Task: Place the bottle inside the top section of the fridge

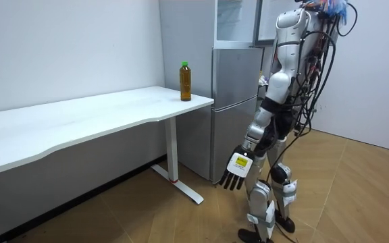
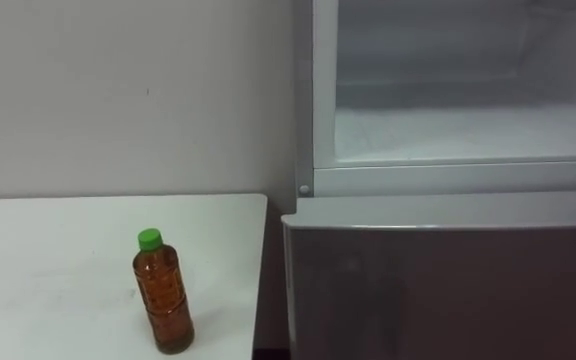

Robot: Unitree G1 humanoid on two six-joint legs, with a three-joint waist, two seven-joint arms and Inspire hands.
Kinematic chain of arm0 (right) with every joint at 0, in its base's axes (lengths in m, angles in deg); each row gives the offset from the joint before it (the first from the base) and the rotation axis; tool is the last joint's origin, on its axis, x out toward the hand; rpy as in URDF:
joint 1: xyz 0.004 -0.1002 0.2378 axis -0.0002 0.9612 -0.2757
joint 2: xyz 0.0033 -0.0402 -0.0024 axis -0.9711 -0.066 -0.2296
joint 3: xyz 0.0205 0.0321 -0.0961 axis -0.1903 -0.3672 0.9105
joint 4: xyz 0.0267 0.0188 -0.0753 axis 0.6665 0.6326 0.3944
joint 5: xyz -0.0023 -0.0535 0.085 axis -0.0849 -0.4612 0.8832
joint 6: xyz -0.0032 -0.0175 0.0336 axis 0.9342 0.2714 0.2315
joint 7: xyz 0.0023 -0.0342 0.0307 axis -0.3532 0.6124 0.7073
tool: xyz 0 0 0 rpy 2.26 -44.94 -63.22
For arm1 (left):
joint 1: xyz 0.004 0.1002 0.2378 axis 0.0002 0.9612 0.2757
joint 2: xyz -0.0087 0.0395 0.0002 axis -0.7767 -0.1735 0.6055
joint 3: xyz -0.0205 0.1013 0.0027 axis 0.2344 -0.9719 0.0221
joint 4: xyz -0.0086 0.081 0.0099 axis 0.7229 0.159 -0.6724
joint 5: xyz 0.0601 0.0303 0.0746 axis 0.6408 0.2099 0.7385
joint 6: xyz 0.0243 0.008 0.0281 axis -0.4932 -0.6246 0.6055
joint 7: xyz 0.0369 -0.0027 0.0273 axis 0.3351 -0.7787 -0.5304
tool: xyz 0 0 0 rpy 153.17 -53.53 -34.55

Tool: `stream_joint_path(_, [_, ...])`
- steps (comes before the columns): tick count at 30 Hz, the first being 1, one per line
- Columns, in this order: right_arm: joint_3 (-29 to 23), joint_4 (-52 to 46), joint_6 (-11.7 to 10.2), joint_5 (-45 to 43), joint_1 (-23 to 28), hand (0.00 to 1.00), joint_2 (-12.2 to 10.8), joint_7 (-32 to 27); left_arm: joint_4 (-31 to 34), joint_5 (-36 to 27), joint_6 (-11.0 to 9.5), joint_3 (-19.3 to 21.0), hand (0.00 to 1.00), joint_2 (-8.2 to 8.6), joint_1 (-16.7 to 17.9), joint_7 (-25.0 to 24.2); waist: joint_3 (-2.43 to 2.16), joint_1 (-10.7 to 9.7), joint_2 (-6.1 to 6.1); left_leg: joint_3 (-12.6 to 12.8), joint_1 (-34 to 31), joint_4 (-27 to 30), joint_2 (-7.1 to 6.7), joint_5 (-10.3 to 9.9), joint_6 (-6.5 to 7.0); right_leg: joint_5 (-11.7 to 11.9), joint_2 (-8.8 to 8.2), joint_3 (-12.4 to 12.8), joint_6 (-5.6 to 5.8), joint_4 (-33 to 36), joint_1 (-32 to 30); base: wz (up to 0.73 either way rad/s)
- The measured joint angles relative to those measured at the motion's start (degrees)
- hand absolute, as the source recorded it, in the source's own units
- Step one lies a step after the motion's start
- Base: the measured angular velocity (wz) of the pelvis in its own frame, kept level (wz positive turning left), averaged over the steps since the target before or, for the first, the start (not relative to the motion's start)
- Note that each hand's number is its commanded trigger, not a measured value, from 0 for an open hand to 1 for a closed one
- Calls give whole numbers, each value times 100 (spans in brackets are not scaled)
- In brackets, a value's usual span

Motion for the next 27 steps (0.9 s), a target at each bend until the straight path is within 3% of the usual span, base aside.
stream_joint_path(5, [-1, -1, -3, 2, -5, 0, -24, -4, -219, -603, -17, -33, 0, 21, -58, -43, 18, 6, -8, 77, 41, -31, 31, -32, -10, 3, 4, 41, -3, 83, -1, -11])
stream_joint_path(13, [202, -292, 94, 228, 32, 0, -17, -17, -207, -748, -22, -252, 0, -53, -33, -140, 19, 0, -9, 86, 38, 7, 36, -38, 3, 30, 14, 146, -1, 101, -16, -2])
stream_joint_path(19, [226, -904, 106, -913, -15, 0, -15, 141, -208, -672, -113, -176, 0, -49, -18, -192, 4, 32, -61, 117, 10, 10, 19, -34, 6, 29, 5, 172, 0, 79, -76, -2])
stream_joint_path(22, [331, -1780, 223, -1307, 43, 0, -3, 165, -204, -665, -114, -125, 0, -90, -17, -284, -13, 52, -122, 156, -69, 20, 21, -31, 10, 32, 2, 211, 5, 86, -187, -7])
stream_joint_path(27, [560, -3578, 258, -1398, 30, 0, 126, 198, -195, -610, -93, -128, 0, -160, -98, -395, 23, 42, -218, 167, -52, 7, 23, -30, 11, 44, 6, 230, 10, 92, -185, -2])
